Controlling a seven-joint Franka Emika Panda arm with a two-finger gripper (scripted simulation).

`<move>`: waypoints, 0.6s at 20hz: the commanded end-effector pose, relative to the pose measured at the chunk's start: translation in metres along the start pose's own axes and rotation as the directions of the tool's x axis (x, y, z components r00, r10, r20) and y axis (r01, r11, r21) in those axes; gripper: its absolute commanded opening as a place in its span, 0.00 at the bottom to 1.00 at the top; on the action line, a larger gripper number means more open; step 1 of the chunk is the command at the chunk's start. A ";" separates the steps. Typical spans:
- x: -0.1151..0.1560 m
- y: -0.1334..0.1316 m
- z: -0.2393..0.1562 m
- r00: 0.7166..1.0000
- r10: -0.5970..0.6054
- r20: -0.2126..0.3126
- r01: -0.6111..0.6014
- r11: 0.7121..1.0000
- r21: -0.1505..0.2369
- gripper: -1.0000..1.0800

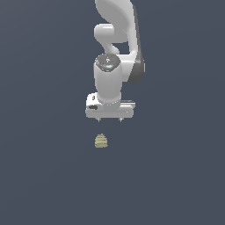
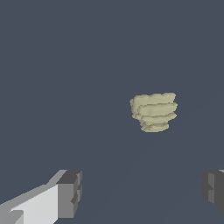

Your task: Pick up the object and move it to a goal position.

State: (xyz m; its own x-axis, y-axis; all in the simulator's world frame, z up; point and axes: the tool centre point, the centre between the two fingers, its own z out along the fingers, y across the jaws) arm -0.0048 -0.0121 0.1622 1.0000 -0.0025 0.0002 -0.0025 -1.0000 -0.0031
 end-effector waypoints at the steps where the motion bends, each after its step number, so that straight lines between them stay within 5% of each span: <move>1: 0.000 0.000 0.000 1.000 0.000 0.000 0.000 1.000 0.000 0.96; 12: 0.010 0.005 -0.024 0.998 -0.029 -0.047 0.028 0.999 -0.020 0.96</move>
State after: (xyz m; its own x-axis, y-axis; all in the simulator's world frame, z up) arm 0.0053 -0.0173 0.1852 0.9987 0.0233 0.0463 0.0226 -0.9996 0.0154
